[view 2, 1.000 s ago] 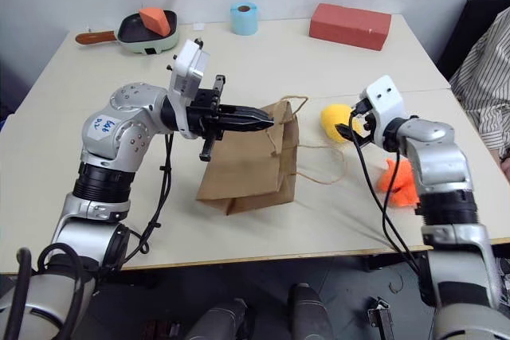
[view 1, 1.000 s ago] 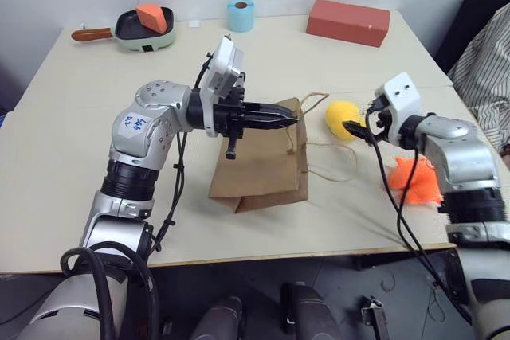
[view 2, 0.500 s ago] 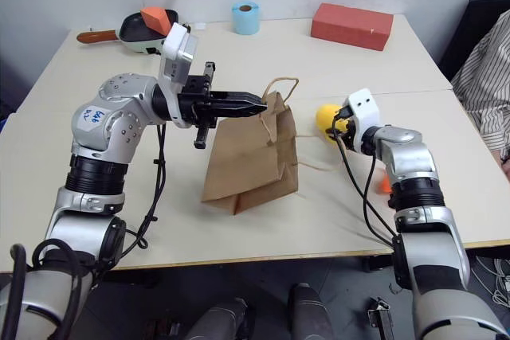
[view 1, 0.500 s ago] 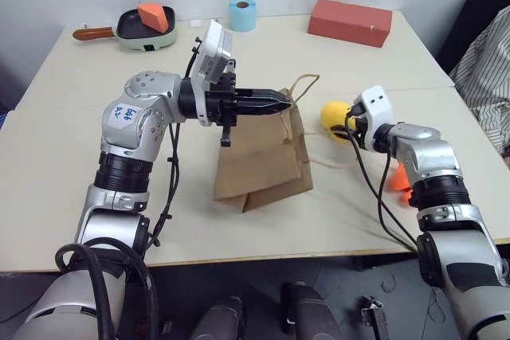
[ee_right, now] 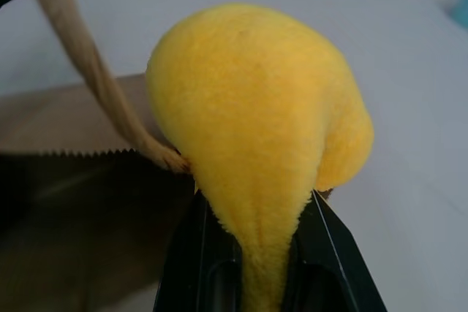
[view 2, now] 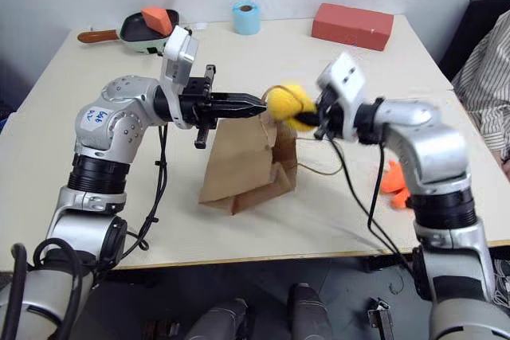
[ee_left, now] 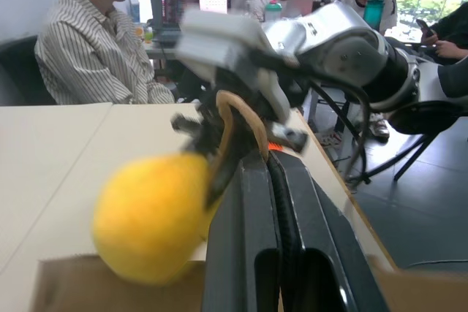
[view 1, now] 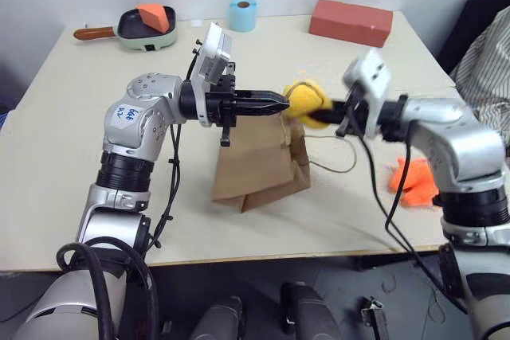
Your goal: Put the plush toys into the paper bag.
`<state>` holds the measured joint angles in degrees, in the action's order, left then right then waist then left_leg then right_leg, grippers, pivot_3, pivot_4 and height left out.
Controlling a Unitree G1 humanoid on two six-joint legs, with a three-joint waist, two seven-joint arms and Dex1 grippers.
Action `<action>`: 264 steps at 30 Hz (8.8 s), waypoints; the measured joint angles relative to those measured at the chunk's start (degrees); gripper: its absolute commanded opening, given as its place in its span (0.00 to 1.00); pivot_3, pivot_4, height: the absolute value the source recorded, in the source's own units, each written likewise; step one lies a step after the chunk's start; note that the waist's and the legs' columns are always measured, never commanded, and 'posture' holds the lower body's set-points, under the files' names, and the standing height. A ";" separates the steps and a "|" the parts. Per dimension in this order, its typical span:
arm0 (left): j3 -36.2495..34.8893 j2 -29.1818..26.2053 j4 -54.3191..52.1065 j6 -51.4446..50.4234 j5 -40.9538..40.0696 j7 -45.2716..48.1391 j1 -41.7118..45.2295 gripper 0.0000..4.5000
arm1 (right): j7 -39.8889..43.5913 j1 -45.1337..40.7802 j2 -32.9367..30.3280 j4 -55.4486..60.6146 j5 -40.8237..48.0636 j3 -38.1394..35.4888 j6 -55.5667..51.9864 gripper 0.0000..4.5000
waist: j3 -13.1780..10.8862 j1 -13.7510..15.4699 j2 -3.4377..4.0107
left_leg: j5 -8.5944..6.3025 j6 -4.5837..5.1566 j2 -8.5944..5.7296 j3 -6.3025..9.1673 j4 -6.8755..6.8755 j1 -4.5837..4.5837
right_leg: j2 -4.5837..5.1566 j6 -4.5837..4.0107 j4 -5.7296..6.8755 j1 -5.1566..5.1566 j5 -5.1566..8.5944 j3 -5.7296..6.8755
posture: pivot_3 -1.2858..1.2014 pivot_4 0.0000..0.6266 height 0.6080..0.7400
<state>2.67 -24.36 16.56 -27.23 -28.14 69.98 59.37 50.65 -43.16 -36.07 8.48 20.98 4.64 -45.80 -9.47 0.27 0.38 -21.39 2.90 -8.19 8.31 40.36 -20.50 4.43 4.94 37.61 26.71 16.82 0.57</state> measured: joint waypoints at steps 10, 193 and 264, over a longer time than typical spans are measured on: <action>-2.55 1.44 4.71 3.61 1.04 -3.61 3.44 0.00 | -2.65 5.85 0.15 10.18 2.20 -0.07 -3.73 0.04 | 0.00 0.06 -0.01 | -0.02 0.03 -0.01 0.04 0.12 -0.05 | 0.00 0.01 0.01 0.00 0.00 0.04 | 0.52 0.24 1.00; -6.13 1.24 -4.21 -2.73 -5.17 -10.72 -5.30 0.00 | -23.49 7.31 13.47 15.05 19.51 -19.47 -32.79 0.99 | 0.09 -1.27 -0.11 | -0.09 0.05 -0.06 0.33 -0.08 0.11 | -0.04 0.02 0.08 -0.03 -0.01 -0.01 | 0.52 0.24 1.00; -8.96 4.91 -6.76 -2.48 -5.38 -20.28 -8.67 0.00 | -27.97 7.98 5.29 17.25 25.23 -16.97 -6.37 0.01 | 0.12 -0.35 -0.02 | -0.08 0.06 0.00 -0.11 -0.20 0.22 | -0.14 0.03 -0.03 -0.02 -0.02 -0.32 | 0.52 0.24 1.00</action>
<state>-6.29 -19.45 9.81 -29.71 -33.52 49.70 50.70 22.68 -35.18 -30.78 25.73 46.21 -12.33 -52.17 -9.34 -0.08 0.35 -21.47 2.96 -8.19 8.20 40.17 -20.28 4.29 4.97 37.58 26.69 16.80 0.25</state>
